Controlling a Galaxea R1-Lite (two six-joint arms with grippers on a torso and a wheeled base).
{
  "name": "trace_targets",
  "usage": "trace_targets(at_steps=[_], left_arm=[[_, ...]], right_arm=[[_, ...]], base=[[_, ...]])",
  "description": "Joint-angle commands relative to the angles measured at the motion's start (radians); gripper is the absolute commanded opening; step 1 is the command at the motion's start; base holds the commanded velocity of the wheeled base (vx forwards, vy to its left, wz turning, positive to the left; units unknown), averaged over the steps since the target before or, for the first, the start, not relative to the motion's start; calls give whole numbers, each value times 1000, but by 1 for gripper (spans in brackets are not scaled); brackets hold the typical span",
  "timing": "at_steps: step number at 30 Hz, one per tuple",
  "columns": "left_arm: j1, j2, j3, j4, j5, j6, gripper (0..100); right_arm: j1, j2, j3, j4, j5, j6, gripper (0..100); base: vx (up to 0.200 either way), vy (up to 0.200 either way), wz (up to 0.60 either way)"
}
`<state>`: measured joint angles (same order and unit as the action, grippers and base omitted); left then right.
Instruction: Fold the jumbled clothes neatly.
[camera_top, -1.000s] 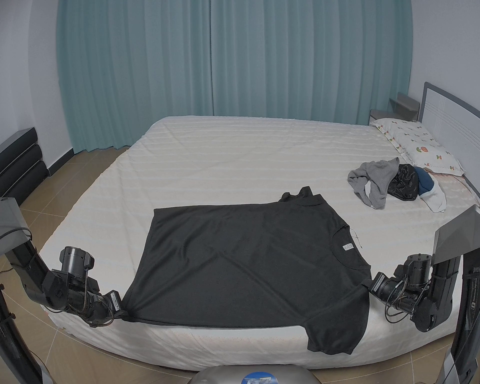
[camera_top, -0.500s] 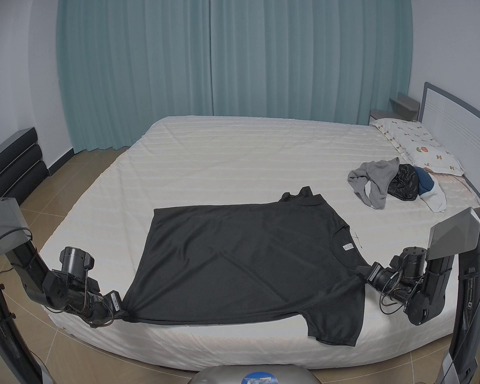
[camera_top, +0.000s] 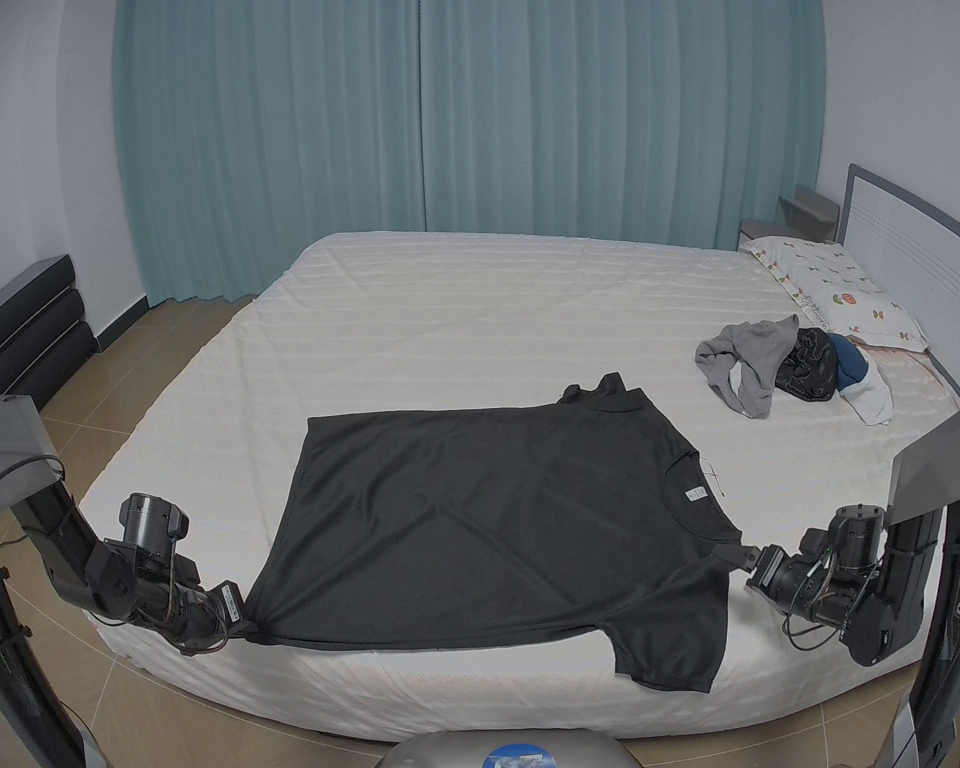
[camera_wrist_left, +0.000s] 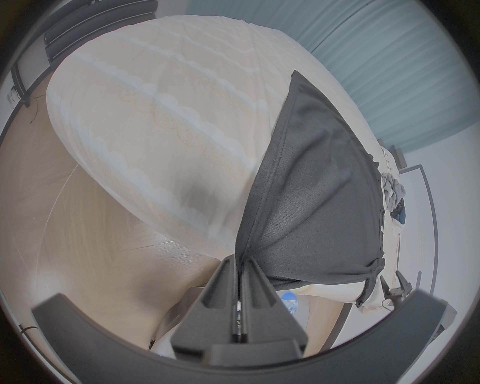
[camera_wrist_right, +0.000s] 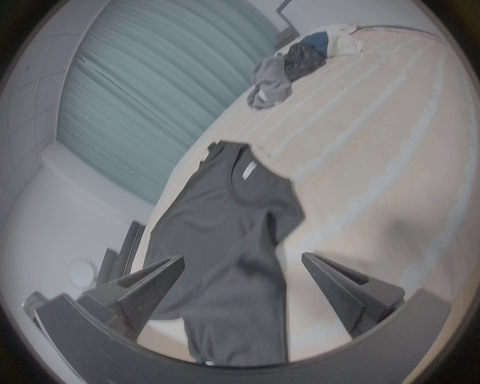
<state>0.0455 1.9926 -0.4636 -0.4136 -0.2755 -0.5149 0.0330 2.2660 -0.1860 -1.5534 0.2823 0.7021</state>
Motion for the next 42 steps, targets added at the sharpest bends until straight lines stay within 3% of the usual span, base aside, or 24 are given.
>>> trace_targets(at_steps=[1,8,16,22,28,29,35,42], left_arm=[[0,0,5,-1,-1,-1,0],[0,0,5,-1,-1,-1,0],[0,0,5,-1,-1,-1,0],[0,0,5,-1,-1,-1,0],[0,0,5,-1,-1,-1,0],[0,0,5,-1,-1,-1,0],[0,0,5,-1,-1,-1,0],[0,0,5,-1,-1,-2,0]], right_arm=[[-1,-71,148,-7,110,-66,100],[30,41,180,-8,143,-159,100],[47,55,143,-8,149,-141,100],[70,58,102,-10,146,-53,100],[74,61,80,-8,141,-43,100],[74,61,80,-8,141,-43,0],[64,60,92,-10,98,-58,0],[48,38,122,-10,93,-66,0]], base=[[0,0,0],[0,0,0],[0,0,0],[0,0,0],[0,0,0],[0,0,0],[0,0,0],[0,0,0]])
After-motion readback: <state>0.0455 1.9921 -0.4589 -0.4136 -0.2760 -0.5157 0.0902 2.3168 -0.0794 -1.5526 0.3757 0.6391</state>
